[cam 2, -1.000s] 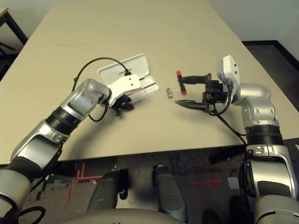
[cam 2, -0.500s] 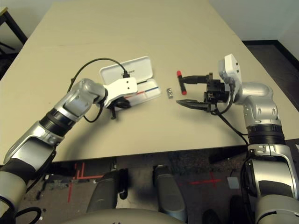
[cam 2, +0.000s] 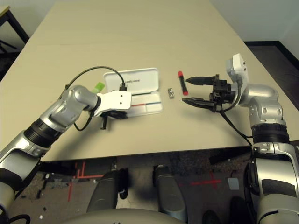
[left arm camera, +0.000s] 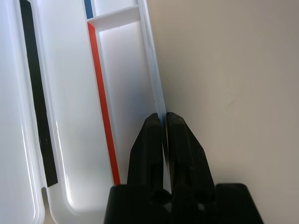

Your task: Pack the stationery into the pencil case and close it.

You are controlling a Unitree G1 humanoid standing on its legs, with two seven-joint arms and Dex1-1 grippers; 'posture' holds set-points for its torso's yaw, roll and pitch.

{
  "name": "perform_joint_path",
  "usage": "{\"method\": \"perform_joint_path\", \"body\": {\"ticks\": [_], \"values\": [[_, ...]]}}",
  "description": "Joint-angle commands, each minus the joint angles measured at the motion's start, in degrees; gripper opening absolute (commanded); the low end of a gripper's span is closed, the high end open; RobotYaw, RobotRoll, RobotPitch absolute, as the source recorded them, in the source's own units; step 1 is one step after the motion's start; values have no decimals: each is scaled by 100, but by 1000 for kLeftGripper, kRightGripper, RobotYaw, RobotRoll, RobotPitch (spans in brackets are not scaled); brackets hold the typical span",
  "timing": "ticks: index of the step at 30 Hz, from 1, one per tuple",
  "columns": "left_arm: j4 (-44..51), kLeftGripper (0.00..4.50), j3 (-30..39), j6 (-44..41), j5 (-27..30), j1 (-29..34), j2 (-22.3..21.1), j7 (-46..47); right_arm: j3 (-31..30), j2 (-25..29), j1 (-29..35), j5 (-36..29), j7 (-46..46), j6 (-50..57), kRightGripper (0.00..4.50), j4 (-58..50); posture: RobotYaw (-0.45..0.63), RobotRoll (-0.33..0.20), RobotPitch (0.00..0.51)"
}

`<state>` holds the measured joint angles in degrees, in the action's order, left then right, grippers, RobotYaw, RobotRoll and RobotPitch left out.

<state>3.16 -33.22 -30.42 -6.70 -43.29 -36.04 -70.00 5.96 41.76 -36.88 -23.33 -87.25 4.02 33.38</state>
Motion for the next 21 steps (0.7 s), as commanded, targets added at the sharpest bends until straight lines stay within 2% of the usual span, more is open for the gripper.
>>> {"method": "perform_joint_path", "body": {"ticks": [1,6,13,21], "values": [[421,50,38,-65,64,152,-105,-134,142,80,-15,-46,-2,-9,4500,53,-134,0,157],[800,50,-39,-210,37,399,-227,-265,183,72,7,-37,8,13,4500,49,-134,0,153],[763,50,-31,-376,-20,516,-163,-152,207,33,49,-40,211,241,4500,-58,-135,0,150],[810,50,8,-696,31,584,-64,-18,180,39,75,99,942,650,4500,-225,-135,0,152]]}}
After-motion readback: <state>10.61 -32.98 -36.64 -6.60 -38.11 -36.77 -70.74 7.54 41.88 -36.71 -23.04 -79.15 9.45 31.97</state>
